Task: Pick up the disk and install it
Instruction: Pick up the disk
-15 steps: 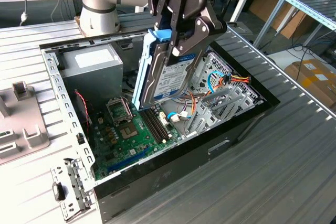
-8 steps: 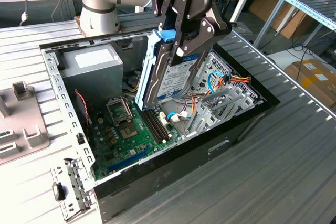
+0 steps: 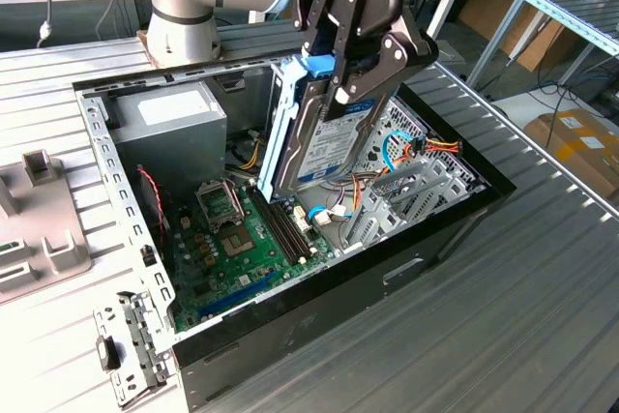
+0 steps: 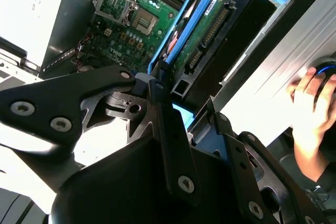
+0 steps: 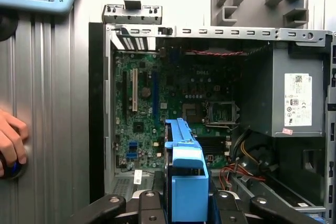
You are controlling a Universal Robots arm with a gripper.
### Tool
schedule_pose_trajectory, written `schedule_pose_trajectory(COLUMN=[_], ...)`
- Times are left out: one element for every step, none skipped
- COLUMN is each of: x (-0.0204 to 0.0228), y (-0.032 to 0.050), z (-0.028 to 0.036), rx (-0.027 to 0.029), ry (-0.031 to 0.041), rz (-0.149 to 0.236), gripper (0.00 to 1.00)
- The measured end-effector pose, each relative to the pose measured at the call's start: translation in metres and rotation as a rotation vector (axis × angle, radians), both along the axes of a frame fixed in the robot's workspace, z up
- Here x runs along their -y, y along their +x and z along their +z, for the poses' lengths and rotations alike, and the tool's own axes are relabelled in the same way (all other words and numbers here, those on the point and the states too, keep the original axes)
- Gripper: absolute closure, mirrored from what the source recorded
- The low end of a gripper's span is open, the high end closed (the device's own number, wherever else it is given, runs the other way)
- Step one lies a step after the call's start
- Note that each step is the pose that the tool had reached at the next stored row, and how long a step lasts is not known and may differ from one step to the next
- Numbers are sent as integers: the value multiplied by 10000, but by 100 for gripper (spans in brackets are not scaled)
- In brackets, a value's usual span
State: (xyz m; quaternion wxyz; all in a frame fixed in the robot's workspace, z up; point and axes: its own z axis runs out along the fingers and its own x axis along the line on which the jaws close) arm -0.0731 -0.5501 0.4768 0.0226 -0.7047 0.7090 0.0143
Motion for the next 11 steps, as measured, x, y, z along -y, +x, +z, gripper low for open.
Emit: schedule_pose_trajectory(x=[3, 6, 9, 13, 19, 24, 33, 41, 54, 65, 75], y=[14, 26, 40, 52, 64, 73, 83, 90, 100, 109, 117], z=[-1, -1, -1, -2, -2, -2, -3, -4, -4, -4, -5], rx=[-1, -1, -2, -2, -3, -3, -3, -3, -3, -4, -4], ry=[0, 0, 0, 0, 0, -1, 0, 0, 0, -1, 0], rz=[0, 1, 0, 0, 0, 0, 0, 0, 0, 0, 0], gripper=[63, 63, 63, 63, 63, 63, 63, 63, 63, 63, 63])
